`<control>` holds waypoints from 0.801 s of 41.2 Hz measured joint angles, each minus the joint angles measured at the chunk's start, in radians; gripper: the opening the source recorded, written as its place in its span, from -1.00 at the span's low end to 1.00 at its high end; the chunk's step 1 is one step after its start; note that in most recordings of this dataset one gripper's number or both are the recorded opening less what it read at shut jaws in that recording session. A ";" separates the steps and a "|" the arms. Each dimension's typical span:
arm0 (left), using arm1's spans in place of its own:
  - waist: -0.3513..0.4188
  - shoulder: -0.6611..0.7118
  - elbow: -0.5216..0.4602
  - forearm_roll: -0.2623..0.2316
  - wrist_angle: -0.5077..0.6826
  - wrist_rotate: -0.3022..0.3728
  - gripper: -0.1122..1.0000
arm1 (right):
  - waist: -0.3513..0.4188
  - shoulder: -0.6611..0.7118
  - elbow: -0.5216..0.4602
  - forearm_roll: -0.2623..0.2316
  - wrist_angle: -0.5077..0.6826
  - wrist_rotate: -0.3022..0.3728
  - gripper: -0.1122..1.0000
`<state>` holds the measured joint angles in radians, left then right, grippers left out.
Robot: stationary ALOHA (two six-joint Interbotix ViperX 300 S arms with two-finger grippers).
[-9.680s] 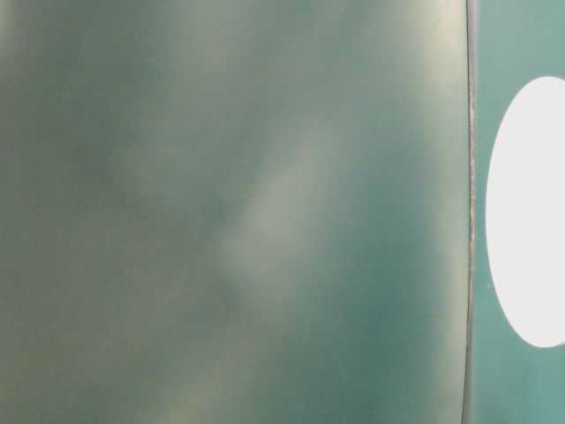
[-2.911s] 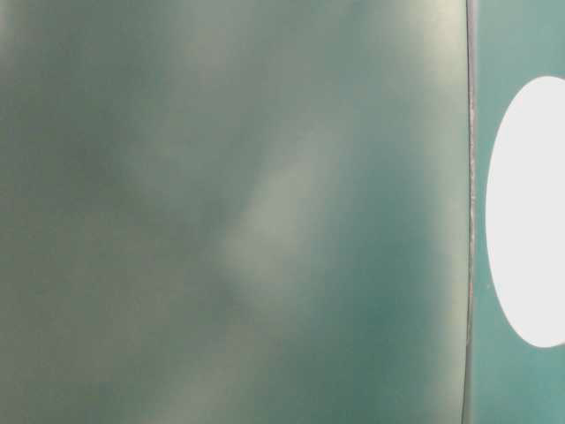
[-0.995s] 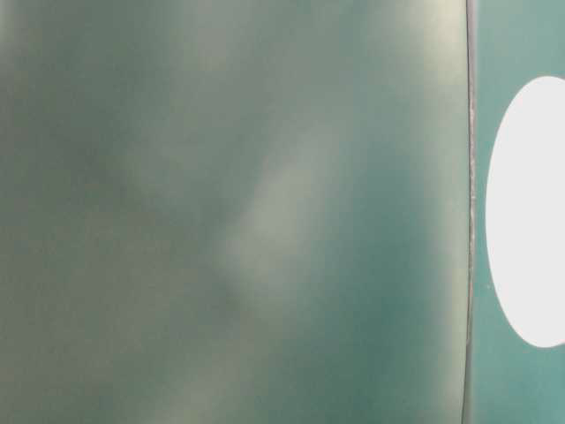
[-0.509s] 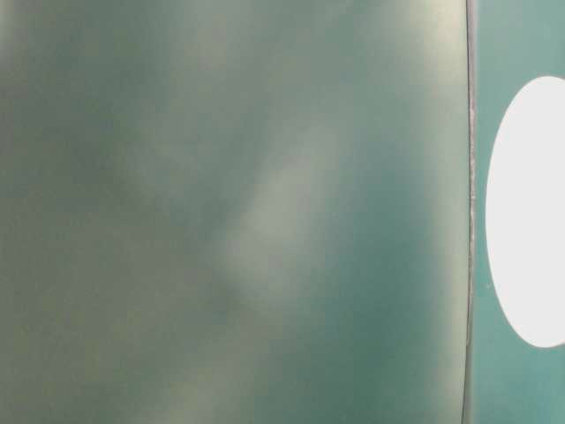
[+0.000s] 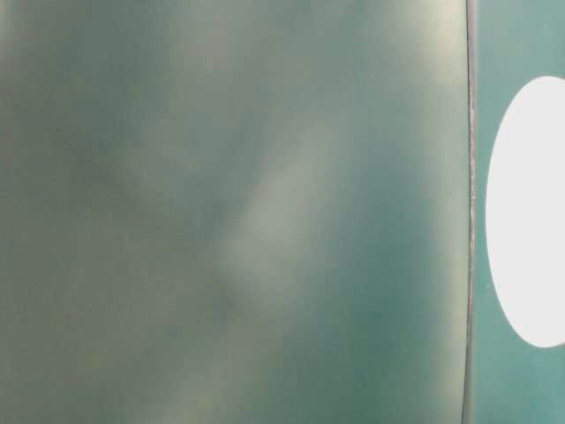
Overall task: Grip the spoon and scoop the red block from the bowl with right arm.
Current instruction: 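Close the right gripper on the pink spoon handle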
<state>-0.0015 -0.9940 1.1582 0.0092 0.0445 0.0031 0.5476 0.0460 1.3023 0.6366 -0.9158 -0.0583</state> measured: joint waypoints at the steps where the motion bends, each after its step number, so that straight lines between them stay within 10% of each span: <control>1: 0.000 0.002 0.000 0.000 0.000 0.000 -0.77 | 0.000 0.000 0.002 0.002 0.000 0.000 -0.09; 33: 0.000 0.002 -0.002 0.000 0.000 0.000 -0.77 | -0.002 0.000 0.002 0.011 0.002 0.002 -0.21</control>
<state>-0.0015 -0.9925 1.1566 0.0092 0.0445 0.0031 0.5461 0.0460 1.3039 0.6473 -0.9143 -0.0568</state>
